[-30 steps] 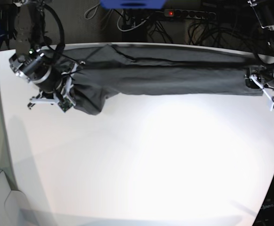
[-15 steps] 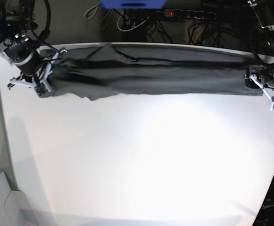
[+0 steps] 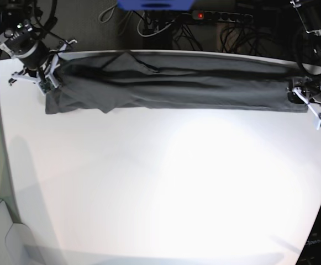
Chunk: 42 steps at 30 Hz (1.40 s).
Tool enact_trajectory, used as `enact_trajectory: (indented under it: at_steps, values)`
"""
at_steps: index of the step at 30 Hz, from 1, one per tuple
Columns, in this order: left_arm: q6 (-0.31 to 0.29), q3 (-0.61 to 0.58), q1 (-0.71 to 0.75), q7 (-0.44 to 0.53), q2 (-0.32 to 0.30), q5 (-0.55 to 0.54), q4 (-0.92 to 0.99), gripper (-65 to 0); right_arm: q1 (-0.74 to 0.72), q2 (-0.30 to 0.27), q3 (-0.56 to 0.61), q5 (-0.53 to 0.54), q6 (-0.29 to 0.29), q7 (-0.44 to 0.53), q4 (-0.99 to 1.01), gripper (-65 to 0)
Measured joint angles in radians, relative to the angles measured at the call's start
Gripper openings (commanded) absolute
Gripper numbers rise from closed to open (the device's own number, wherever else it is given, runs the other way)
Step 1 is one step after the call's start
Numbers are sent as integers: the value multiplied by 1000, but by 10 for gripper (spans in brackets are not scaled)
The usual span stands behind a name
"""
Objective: Layout the t-shirt on the table in an organized manner, then fold the t-shirt properly
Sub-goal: 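Drag the held strip end with the right gripper to straighten it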
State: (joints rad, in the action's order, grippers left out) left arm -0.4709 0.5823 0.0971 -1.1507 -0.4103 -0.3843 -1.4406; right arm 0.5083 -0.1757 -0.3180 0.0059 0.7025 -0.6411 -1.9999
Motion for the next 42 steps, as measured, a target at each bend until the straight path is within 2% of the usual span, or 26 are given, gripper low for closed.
enact_trajectory:
  at_steps: [3, 8, 13, 17, 21, 23, 30, 34, 39, 42]
  values:
    - [0, 0, 0, 0, 0, -1, 0, -283, -6, 28, -1, 2, 0, 0, 30, -650]
    - [-5, 0, 0, 0, 0, 0, 0, -283, -41, 29, 2, 0, 0, 1, 79, -650]
    - [-123, 1, 0, -2, 0, 0, 0, -283, -84, 26, 2, 0, 0, 3, 222, -638]
    - [-151, 3, 3, -5, -2, 0, 0, -282, -101, 23, 2, 1, -1, 15, 253, -566]
    - [-154, 5, 3, -5, -7, 0, -2, -254, -98, 23, 2, 1, -2, 18, 253, -477]
    - [-154, 5, 3, -5, -6, 3, -6, -233, -100, 23, 2, 0, -4, 17, 253, -456]
    - [-154, 5, 2, -4, -8, 3, -7, -231, -100, 23, 2, 0, -4, 17, 253, -453]
    - [-154, 8, 2, -4, -41, 0, -9, -231, -100, 23, 2, 0, -4, 17, 253, -453]
    - [-154, 82, 15, -4, -41, 0, -9, -231, -100, 23, 2, 1, -4, 17, 253, -452]
    - [-154, 85, 27, -4, -38, 7, 1, -231, -100, 24, 2, 0, -4, 17, 253, -452]
